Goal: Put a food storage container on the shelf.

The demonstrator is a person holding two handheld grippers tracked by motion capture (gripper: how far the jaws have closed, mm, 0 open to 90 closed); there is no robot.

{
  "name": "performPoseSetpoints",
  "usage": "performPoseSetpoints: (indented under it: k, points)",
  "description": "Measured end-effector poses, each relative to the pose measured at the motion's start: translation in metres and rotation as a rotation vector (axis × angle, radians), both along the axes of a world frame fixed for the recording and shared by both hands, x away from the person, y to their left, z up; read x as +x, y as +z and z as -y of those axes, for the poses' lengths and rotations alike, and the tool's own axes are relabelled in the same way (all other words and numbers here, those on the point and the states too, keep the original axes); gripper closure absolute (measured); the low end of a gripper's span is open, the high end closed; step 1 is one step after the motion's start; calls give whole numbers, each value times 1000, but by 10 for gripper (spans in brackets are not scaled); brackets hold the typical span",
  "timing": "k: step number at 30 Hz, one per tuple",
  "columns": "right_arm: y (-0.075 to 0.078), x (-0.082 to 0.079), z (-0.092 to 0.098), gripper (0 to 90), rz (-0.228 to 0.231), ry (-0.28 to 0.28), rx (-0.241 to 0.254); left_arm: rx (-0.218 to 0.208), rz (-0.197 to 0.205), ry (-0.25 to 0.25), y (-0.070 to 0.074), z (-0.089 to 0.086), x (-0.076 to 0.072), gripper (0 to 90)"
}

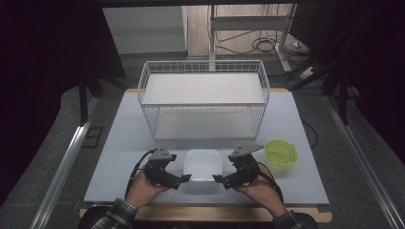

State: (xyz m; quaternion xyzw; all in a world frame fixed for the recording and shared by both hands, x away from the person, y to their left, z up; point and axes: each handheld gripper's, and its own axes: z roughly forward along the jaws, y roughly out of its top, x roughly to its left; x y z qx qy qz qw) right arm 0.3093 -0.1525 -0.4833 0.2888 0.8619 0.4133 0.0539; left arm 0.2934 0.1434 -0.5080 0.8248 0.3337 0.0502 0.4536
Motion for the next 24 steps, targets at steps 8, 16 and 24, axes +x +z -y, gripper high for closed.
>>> performPoseSetpoints:
  k: [8, 16, 24]
  points:
    - [-13, 10, -7, 52, -114, 24, 40, -65, -77, -45, -6, 7, 14, 19]
    - [-16, 14, -10, 46, -160, 26, 57, -72, -101, -50, -7, 13, 16, 17]
    - [-7, 11, -4, 246, -139, -39, 60, -25, -74, 2, 1, 14, 6, 139]
